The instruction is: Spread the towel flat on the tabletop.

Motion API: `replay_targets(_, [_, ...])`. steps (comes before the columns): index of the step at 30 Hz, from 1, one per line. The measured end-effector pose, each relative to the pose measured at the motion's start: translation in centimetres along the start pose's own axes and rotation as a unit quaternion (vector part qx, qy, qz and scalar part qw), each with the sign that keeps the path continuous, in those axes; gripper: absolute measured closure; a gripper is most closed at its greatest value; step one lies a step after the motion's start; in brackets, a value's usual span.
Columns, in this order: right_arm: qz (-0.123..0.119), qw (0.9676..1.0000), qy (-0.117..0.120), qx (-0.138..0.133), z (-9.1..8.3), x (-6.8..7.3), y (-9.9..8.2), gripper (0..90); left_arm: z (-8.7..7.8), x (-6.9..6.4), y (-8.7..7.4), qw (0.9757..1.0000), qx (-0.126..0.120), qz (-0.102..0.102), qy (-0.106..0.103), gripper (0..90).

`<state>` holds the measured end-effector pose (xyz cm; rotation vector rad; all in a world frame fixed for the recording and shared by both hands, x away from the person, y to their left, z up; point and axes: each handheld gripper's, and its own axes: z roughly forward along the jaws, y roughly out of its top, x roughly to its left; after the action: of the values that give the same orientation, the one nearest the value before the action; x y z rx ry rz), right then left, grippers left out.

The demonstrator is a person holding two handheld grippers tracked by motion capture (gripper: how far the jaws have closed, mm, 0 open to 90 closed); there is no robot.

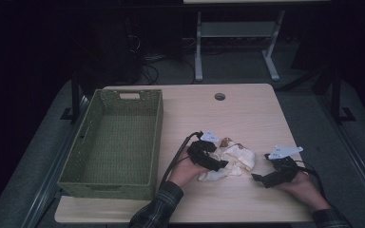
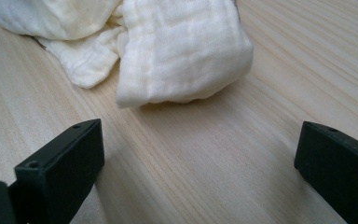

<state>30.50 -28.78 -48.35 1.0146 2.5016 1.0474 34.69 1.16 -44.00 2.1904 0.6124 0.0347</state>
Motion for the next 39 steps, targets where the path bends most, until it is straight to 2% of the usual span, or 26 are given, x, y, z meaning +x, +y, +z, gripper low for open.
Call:
replay_targets(7, [0.0, 1.0, -0.001, 0.0, 0.0, 0.1, 0.0, 1.1, -2.5, -0.5, -1.9, 0.9998, -0.012, -0.004, 0.018, 26.6])
replay_targets(9, [0.0, 1.0, 0.0, -0.002, 0.0, 0.1, 0.0, 1.2, -3.0, -0.7, -2.6, 0.9993, -0.021, -0.006, 0.029, 28.7])
replay_targets(12, [-0.012, 0.9999, 0.008, -0.002, 0.0, 0.1, 0.0, 3.6, -3.3, -1.1, -3.3, 0.9985, -0.025, 0.005, 0.049, 33.8])
replay_targets(13, [-0.013, 0.9998, 0.011, -0.005, -0.1, 0.1, 0.0, 6.7, -3.3, -1.1, -3.4, 0.9981, -0.019, 0.016, 0.055, 36.4])
replay_targets(15, [-0.019, 0.9997, 0.014, -0.008, -0.2, 0.1, -0.1, 8.5, -3.1, -1.0, -3.3, 0.9979, -0.021, 0.015, 0.059, 38.5])
replay_targets(17, [-0.012, 0.9998, 0.011, -0.008, -0.5, 0.1, 0.0, 17.9, -2.9, -0.8, -3.2, 0.9974, -0.029, 0.014, 0.064, 40.7])
replay_targets(19, [-0.012, 0.9999, 0.007, -0.005, -0.7, 0.0, 0.0, 22.2, -2.7, -0.5, -3.1, 0.9974, -0.034, 0.012, 0.063, 41.3])
replay_targets(21, [-0.01, 0.9999, 0.006, -0.012, -1.1, 0.0, 0.1, 29.1, -2.4, -0.3, -3.0, 0.9972, -0.032, 0.021, 0.064, 43.4])
replay_targets(22, [-0.018, 0.9996, 0.006, -0.019, -1.4, 0.1, 0.1, 31.3, -2.3, -0.3, -3.0, 0.9974, -0.032, 0.016, 0.062, 43.4])
replay_targets(23, [-0.014, 0.9995, 0.007, -0.026, -1.6, 0.2, 0.2, 33.5, -2.1, -0.2, -3.0, 0.9976, -0.028, 0.019, 0.061, 43.4])
replay_targets(25, [-0.018, 0.9993, 0.015, -0.029, -1.7, 0.4, 0.4, 40.9, -2.0, -0.4, -3.2, 0.9983, -0.023, 0.011, 0.052, 43.5])
replay_targets(26, [-0.018, 0.9993, 0.015, -0.029, -1.7, 0.4, 0.4, 40.9, -2.0, -0.4, -3.2, 0.9983, -0.023, 0.011, 0.052, 44.1])
replay_targets(28, [-0.027, 0.9988, 0.02, -0.035, -1.8, 0.8, 0.6, 45.8, -2.0, -0.8, -3.4, 0.9977, -0.014, 0.028, 0.06, 45.9])
replay_targets(29, [-0.032, 0.9983, 0.031, -0.037, -1.8, 0.9, 0.9, 49.6, -2.0, -0.8, -3.4, 0.9973, -0.013, 0.031, 0.065, 45.9])
replay_targets(34, [-0.037, 0.9973, 0.042, -0.046, -1.6, 1.0, 1.8, 56.2, -1.6, 0.0, -2.8, 0.9972, -0.019, 0.029, 0.066, 45.9])
replay_targets(35, [-0.035, 0.9974, 0.044, -0.045, -1.6, 1.1, 1.9, 56.0, -1.4, 0.2, -2.8, 0.9974, -0.025, 0.025, 0.063, 46.0])
replay_targets(39, [-0.042, 0.9974, 0.043, -0.041, -1.0, 1.5, 2.1, 52.5, -1.1, 0.7, -2.3, 0.9971, -0.028, 0.03, 0.063, 46.6])
